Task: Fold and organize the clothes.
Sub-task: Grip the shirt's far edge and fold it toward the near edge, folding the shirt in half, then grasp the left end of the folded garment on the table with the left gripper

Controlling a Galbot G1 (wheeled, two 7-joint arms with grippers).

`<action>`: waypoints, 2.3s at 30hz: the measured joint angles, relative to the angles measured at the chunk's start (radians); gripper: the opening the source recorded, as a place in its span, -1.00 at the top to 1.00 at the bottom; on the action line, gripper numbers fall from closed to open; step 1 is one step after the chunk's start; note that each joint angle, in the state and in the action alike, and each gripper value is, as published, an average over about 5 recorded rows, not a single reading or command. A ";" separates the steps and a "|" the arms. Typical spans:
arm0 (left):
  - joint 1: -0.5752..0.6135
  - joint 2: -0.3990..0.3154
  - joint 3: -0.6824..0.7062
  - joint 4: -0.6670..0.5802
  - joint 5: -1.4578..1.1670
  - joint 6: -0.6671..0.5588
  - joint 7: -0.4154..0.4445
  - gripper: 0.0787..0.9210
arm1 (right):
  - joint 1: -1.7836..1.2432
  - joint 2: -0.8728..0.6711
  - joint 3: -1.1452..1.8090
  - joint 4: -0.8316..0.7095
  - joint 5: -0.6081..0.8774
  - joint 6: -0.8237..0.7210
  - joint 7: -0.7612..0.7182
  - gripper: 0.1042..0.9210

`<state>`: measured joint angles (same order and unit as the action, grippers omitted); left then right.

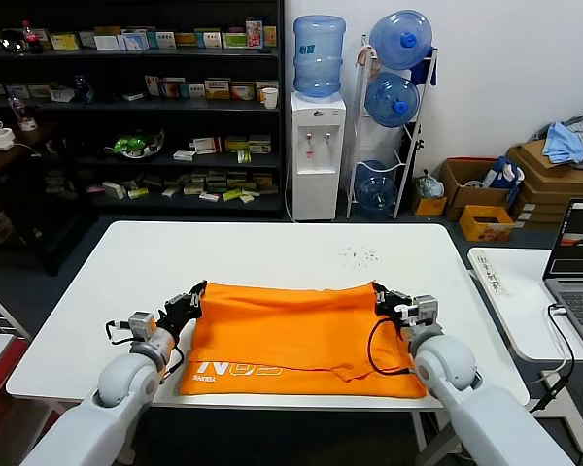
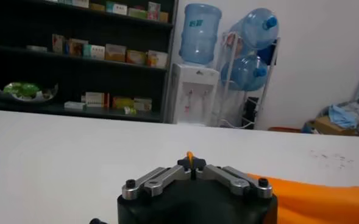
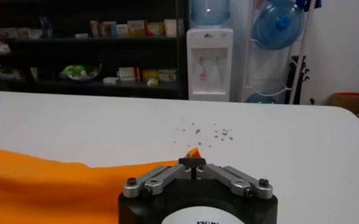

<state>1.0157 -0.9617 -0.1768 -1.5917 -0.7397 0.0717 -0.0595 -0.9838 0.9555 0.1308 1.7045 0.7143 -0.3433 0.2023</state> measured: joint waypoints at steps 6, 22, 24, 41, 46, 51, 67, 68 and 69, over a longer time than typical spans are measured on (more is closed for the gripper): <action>0.090 0.010 -0.030 -0.091 0.017 -0.007 -0.004 0.96 | -0.100 -0.036 0.040 0.116 0.006 -0.018 0.027 0.95; 0.225 0.008 -0.062 -0.183 0.063 -0.016 -0.003 0.72 | -0.248 -0.077 0.114 0.266 0.015 -0.101 0.087 0.56; 0.233 0.011 -0.069 -0.190 0.069 -0.012 -0.004 0.58 | -0.258 -0.081 0.121 0.274 0.014 -0.106 0.091 0.41; 0.358 -0.027 -0.156 -0.251 0.113 -0.001 -0.004 -0.55 | -0.445 -0.075 0.287 0.384 -0.047 -0.077 0.076 -0.70; 0.411 -0.075 -0.172 -0.260 0.135 -0.010 -0.002 -0.75 | -0.504 -0.055 0.334 0.416 -0.071 -0.061 0.071 -0.76; 0.431 -0.116 -0.189 -0.246 0.152 -0.025 0.002 -0.77 | -0.540 -0.036 0.356 0.439 -0.088 -0.054 0.068 -0.76; 0.383 -0.180 -0.179 -0.127 0.177 -0.042 -0.011 -0.53 | -0.585 -0.010 0.394 0.465 -0.104 -0.049 0.068 -0.76; 0.383 -0.180 -0.177 -0.124 0.178 -0.042 -0.013 -0.47 | -0.585 -0.009 0.395 0.464 -0.104 -0.049 0.068 -0.76; 0.382 -0.181 -0.175 -0.121 0.179 -0.042 -0.015 -0.41 | -0.585 -0.008 0.395 0.463 -0.104 -0.049 0.068 -0.76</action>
<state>1.3981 -1.1423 -0.3515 -1.7126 -0.5605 0.0298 -0.0740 -1.5685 0.9479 0.5254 2.1678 0.6102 -0.3923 0.2698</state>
